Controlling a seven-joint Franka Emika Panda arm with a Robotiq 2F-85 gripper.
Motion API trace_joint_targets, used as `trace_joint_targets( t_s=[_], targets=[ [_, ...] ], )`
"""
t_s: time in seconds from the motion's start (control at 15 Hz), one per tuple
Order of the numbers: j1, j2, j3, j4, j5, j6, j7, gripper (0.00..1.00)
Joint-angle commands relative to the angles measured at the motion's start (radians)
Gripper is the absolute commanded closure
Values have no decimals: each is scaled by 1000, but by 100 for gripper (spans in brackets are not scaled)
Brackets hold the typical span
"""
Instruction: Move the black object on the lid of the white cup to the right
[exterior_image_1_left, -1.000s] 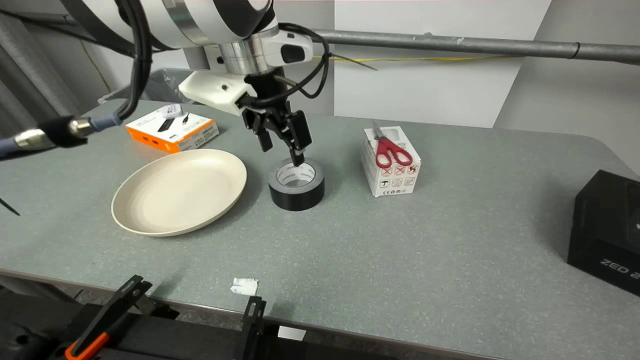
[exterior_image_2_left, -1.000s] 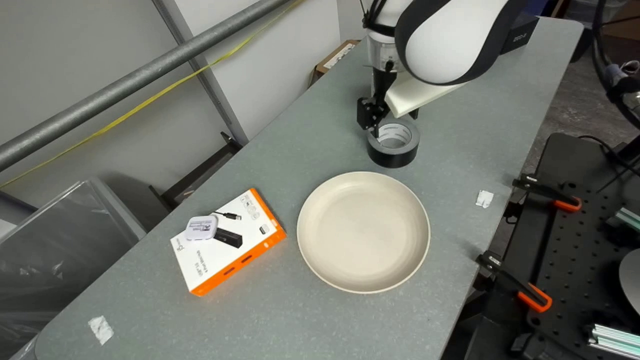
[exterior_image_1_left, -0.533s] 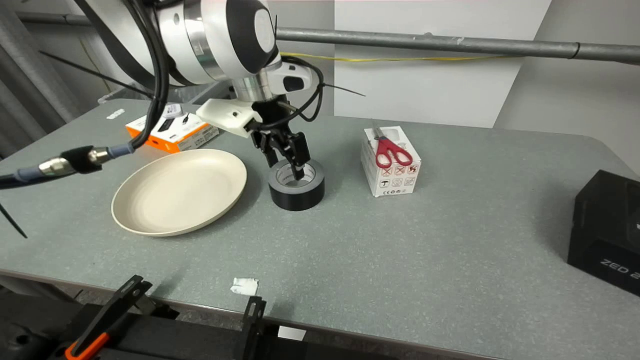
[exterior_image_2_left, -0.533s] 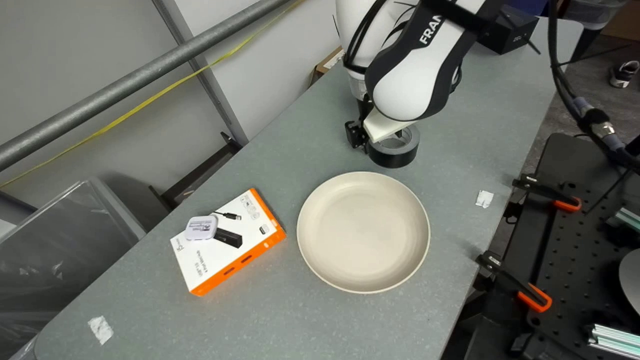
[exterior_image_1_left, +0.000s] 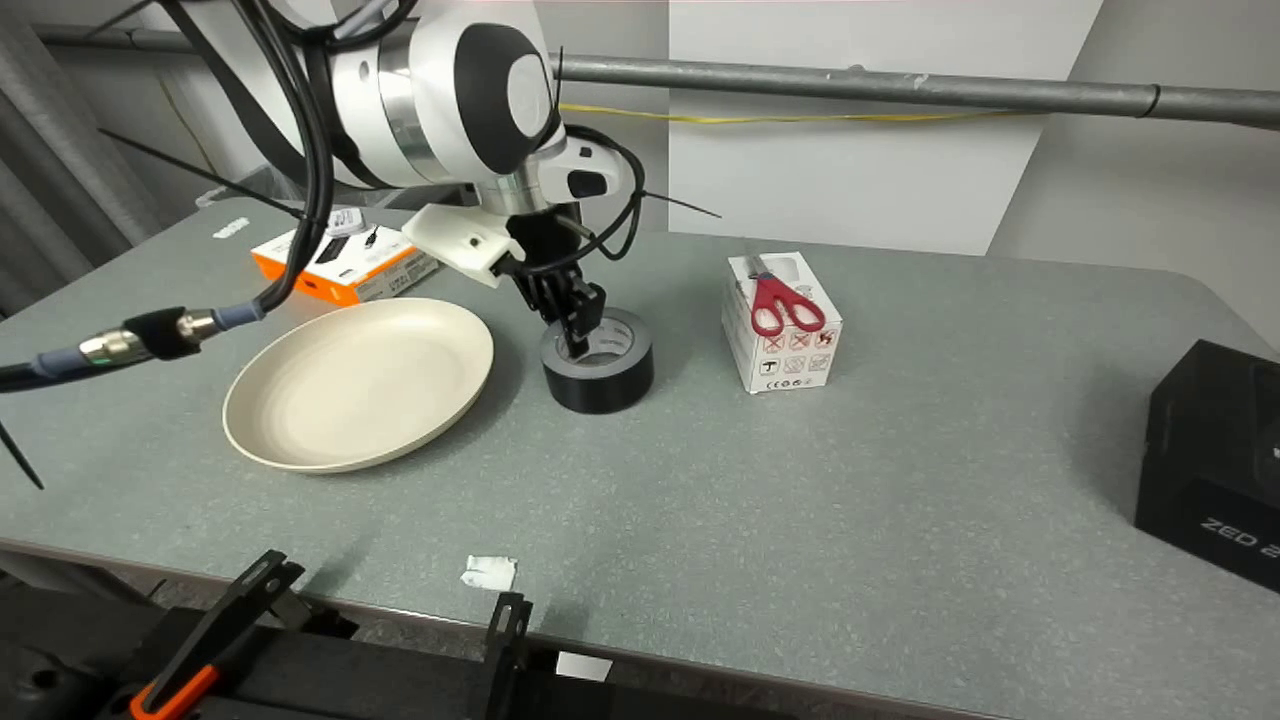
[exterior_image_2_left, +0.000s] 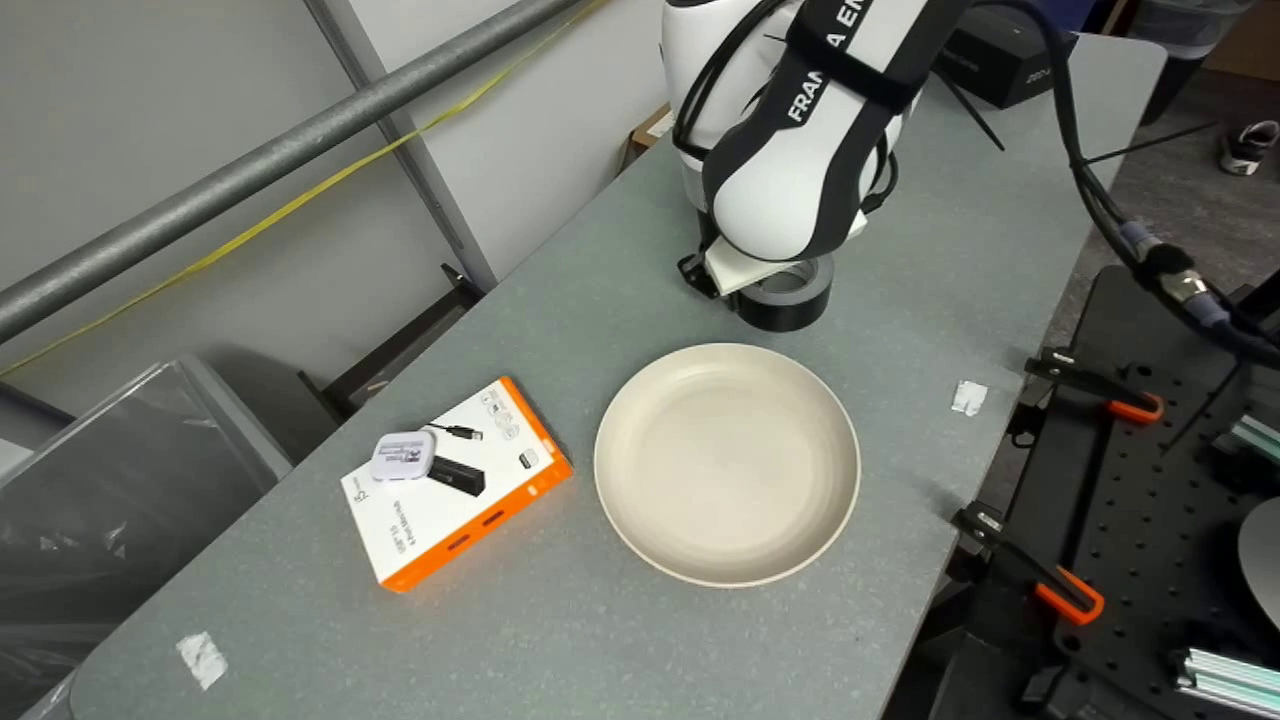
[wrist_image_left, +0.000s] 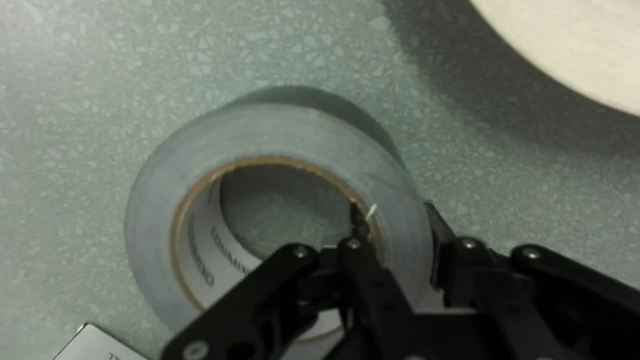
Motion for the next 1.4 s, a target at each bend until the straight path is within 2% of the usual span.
trace_joint_targets(
  t_s=[0.0, 0.07, 0.33, 0.67, 0.87, 1.2, 1.33],
  targets=[
    [3, -55, 36, -28, 84, 18, -97, 96],
    [16, -79, 42, -50, 86, 27, -119, 94],
    [103, -177, 34, -155, 25, 82, -162, 94],
    [220, -282, -3, -271, -80, 173, -141, 94],
    [247, -323, -17, -313, -142, 212, -146, 94],
    [195, -317, 113, -319, -69, 196, -305, 94],
    [156, -298, 200, -307, 7, 170, -422, 94]
  ],
)
